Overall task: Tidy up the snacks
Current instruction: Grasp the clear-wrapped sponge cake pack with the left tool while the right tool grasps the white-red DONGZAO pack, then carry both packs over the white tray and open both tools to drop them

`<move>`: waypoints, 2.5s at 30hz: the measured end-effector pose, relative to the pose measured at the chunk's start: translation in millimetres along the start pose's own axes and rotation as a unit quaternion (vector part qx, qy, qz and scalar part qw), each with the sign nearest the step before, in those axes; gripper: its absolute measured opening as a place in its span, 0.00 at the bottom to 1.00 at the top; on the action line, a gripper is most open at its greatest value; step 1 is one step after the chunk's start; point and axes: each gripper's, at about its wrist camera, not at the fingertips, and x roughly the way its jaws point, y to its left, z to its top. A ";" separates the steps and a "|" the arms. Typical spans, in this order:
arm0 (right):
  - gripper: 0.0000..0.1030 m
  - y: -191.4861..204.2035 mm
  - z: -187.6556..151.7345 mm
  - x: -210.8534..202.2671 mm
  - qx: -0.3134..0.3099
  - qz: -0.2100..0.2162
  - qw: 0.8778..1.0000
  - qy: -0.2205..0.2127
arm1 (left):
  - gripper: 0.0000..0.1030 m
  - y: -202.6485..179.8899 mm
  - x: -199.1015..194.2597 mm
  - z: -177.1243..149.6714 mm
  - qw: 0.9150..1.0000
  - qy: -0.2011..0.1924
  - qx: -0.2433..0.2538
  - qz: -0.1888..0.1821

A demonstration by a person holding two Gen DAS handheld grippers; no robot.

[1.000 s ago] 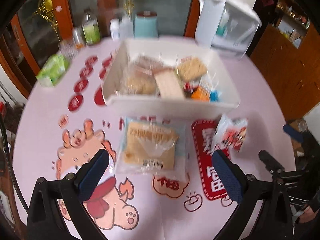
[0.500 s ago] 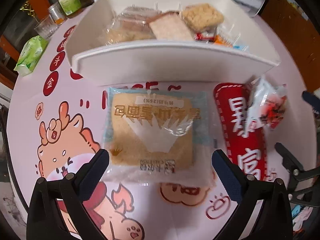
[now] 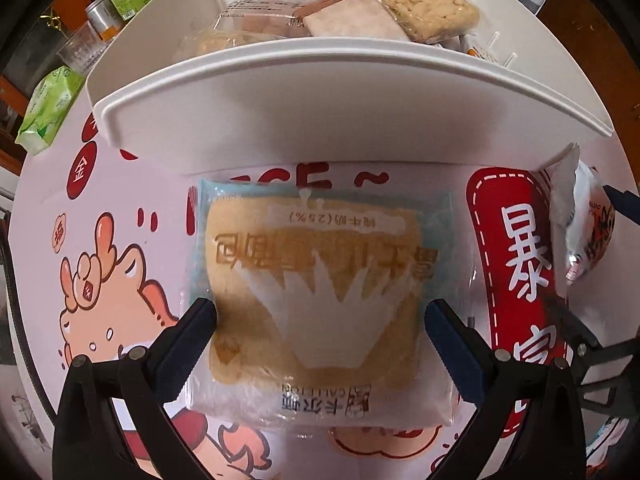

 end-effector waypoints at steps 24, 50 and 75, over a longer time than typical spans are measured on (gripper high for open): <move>0.62 -35.2 6.3 0.7 0.131 0.110 0.985 -0.017 | 0.73 -32.6 -15.9 -13.0 1.000 -0.014 0.019 0.008; 0.51 -49.8 -5.2 -125.1 0.202 0.164 0.952 -0.158 | 0.25 2.9 -165.9 -46.1 0.983 -0.140 -0.037 -0.114; 0.53 -136.8 116.9 -159.4 0.309 0.117 0.907 -0.260 | 0.26 19.9 -278.1 83.8 0.942 -0.325 -0.030 -0.078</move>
